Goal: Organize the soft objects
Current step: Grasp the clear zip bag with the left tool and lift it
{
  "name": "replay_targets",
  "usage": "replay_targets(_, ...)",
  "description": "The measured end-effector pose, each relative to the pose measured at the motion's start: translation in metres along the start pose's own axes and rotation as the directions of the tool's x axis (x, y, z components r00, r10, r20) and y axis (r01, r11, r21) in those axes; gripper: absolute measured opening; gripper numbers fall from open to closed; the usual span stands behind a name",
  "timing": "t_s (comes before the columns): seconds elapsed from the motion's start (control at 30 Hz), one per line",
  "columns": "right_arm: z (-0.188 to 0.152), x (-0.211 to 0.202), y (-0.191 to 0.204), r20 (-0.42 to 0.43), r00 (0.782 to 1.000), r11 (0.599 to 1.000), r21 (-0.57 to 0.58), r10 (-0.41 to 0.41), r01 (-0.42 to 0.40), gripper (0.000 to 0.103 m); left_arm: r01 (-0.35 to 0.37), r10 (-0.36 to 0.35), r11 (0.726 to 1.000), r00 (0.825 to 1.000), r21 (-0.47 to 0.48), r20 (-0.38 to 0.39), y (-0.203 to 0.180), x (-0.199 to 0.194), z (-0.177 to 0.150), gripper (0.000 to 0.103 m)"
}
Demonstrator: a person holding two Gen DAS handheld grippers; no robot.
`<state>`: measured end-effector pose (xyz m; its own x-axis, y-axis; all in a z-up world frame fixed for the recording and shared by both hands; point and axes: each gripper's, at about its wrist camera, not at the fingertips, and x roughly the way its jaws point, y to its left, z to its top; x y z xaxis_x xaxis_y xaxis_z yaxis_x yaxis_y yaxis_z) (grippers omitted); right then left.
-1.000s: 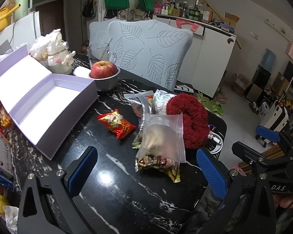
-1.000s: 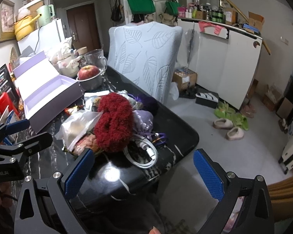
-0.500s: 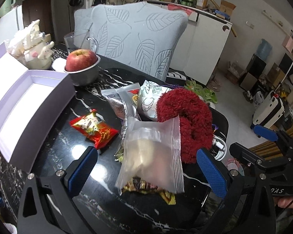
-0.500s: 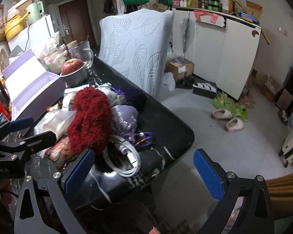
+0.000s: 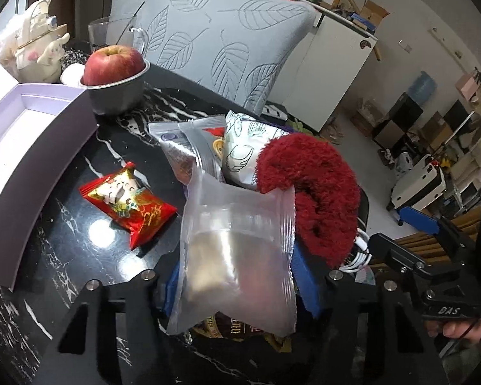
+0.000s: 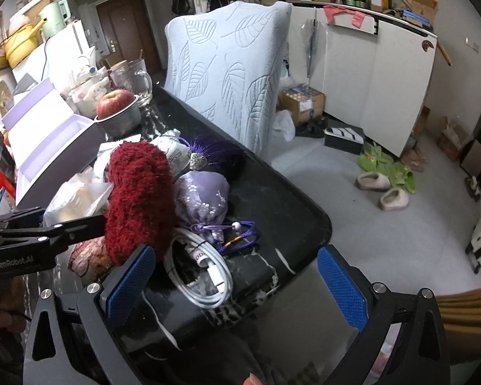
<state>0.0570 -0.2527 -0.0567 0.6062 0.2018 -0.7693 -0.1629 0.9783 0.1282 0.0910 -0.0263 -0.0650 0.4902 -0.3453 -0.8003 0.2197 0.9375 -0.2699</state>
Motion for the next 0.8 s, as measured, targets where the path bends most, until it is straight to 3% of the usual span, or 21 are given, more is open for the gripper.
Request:
replay_targets(0.33,-0.003,-0.007,0.007,0.019,1.000,1.000,-0.007,0.012,-0.012,0.103,-0.031,0.023,0.997,0.993,0.068,0.120,-0.006,-0.032,-0.004,0.052)
replay_targets(0.57,-0.010,-0.018,0.026,0.035,0.998,0.998,-0.043,0.056,-0.055,0.103,-0.057,0.053,0.998,0.985,0.025,0.162,0.008,-0.060,-0.018,0.052)
replay_targets(0.8,-0.020,-0.020,0.054,0.010,0.988,0.983,-0.097,0.155,-0.153,0.102,-0.100,0.106,0.994,0.978,-0.040,0.181,0.029,-0.083,-0.046,0.052)
